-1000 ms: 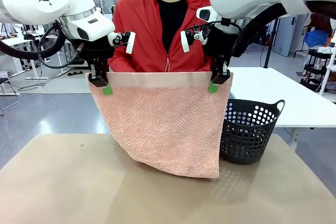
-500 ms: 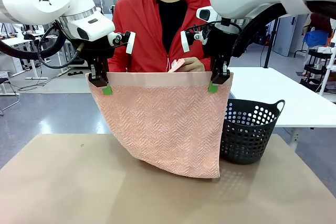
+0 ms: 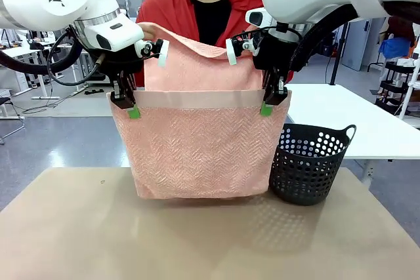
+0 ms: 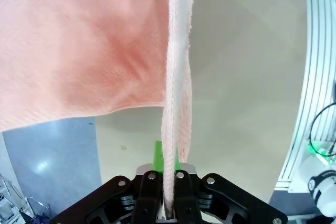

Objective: Fold the towel.
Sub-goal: Release the end of the 100 cm Hotel Towel you were holding and grab the top end of the folded side, then release the end of the 100 cm Hotel Towel you were holding.

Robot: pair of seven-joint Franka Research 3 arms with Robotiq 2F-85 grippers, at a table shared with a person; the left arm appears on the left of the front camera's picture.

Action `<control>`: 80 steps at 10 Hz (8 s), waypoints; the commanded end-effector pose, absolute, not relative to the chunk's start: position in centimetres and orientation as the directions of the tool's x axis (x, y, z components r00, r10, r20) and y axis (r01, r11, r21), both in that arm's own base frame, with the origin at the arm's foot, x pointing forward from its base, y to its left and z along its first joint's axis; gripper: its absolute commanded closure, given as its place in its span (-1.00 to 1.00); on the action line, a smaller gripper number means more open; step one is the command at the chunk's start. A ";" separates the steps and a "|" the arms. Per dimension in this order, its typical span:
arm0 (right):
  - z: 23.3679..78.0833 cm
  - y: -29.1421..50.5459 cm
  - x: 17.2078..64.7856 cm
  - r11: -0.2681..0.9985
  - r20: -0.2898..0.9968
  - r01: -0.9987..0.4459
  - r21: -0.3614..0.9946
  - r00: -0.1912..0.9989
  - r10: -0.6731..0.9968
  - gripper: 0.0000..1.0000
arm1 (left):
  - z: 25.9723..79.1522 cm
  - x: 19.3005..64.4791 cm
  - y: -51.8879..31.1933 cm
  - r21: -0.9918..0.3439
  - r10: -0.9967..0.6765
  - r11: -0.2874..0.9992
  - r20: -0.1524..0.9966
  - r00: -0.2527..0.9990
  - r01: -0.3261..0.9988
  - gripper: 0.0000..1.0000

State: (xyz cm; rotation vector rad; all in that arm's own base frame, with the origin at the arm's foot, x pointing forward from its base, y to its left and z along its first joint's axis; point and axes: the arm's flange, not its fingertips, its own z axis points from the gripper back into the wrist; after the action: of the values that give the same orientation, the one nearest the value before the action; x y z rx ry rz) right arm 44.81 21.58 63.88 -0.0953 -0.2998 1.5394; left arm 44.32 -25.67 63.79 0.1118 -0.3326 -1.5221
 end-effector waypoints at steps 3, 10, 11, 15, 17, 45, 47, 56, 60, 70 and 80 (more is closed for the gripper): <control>63.9 21.3 44.9 0.034 0.127 -0.968 -0.249 0.002 0.992 1.00 | 64.1 44.4 -25.6 0.282 -0.989 0.046 0.144 0.005 0.958 1.00; 63.9 21.3 44.9 0.034 0.127 -0.968 -0.249 0.002 0.992 1.00 | 64.1 44.4 -25.6 0.282 -0.989 0.046 0.144 0.005 0.958 1.00; 63.9 21.3 44.9 0.034 0.127 -0.968 -0.249 0.002 0.992 1.00 | 64.1 44.4 -25.6 0.282 -0.989 0.046 0.144 0.005 0.958 1.00; 63.9 21.3 44.9 0.034 0.127 -0.968 -0.249 0.002 0.992 1.00 | 64.1 44.4 -25.6 0.282 -0.989 0.046 0.144 0.005 0.958 1.00; 63.9 21.3 44.9 0.034 0.127 -0.968 -0.249 0.002 0.992 1.00 | 64.1 44.4 -25.6 0.282 -0.989 0.046 0.144 0.005 0.958 1.00; 70.7 21.5 44.0 0.000 0.160 -0.898 -0.439 -0.079 0.984 -1.00 | 71.3 43.0 -25.5 0.455 -0.985 0.004 0.157 -0.076 0.890 -1.00; 69.0 21.8 45.4 0.004 0.153 -0.923 -0.384 -0.060 0.986 -1.00 | 69.4 44.8 -25.6 0.410 -0.987 0.024 0.157 -0.044 0.912 -1.00; 65.8 22.2 47.3 0.013 0.148 -0.954 -0.299 -0.033 0.988 0.73 | 66.3 46.3 -24.7 0.307 -0.983 0.036 0.181 -0.022 0.951 1.00; 66.0 22.1 47.2 0.021 0.158 -0.952 -0.306 -0.029 0.987 1.00 | 66.6 46.2 -24.4 0.304 -0.983 0.039 0.184 -0.019 0.952 1.00; 65.8 22.1 47.1 0.024 0.149 -0.950 -0.312 -0.024 0.989 1.00 | 66.0 46.5 -24.8 0.325 -0.984 0.057 0.178 -0.002 0.944 1.00; 65.8 22.1 47.1 0.024 0.149 -0.950 -0.312 -0.024 0.989 1.00 | 66.0 46.5 -24.8 0.325 -0.984 0.057 0.178 -0.002 0.944 1.00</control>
State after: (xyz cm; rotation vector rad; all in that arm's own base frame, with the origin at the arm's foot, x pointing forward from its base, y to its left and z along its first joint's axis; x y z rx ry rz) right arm 47.03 22.27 65.75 -0.1295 -0.3682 1.5550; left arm 46.47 -25.02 65.85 0.1172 -0.4005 -1.5220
